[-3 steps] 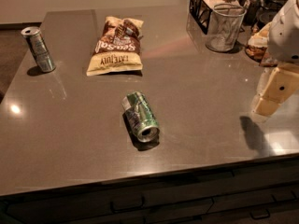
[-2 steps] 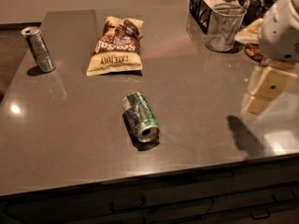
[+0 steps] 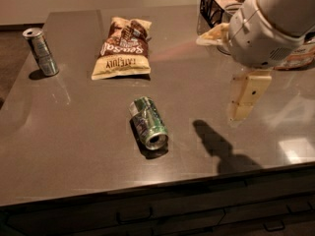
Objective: Place green can upright
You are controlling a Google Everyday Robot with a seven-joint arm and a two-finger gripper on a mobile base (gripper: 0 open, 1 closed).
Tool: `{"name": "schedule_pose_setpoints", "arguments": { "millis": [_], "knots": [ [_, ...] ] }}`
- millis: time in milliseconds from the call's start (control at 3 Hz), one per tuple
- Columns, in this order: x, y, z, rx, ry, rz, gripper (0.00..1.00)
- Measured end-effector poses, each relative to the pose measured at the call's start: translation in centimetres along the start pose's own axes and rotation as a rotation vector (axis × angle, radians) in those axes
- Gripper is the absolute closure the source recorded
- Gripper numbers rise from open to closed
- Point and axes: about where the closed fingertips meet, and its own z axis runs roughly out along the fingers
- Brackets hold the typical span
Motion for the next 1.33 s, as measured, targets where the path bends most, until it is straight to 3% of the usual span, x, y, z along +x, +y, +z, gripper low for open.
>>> {"name": "schedule_pose_setpoints", "arguments": {
  "millis": [667, 1000, 1333],
  "knots": [
    [-4.4, -0.3, 5.4, -0.158, -0.037, -0.419, 0.00],
    [-6.1, 0.6, 7.2, -0.208, -0.040, -0.618, 0.00],
    [-7.3, 2.0, 8.8, -0.253, -0.054, -0.761, 0.00]
  ]
}}
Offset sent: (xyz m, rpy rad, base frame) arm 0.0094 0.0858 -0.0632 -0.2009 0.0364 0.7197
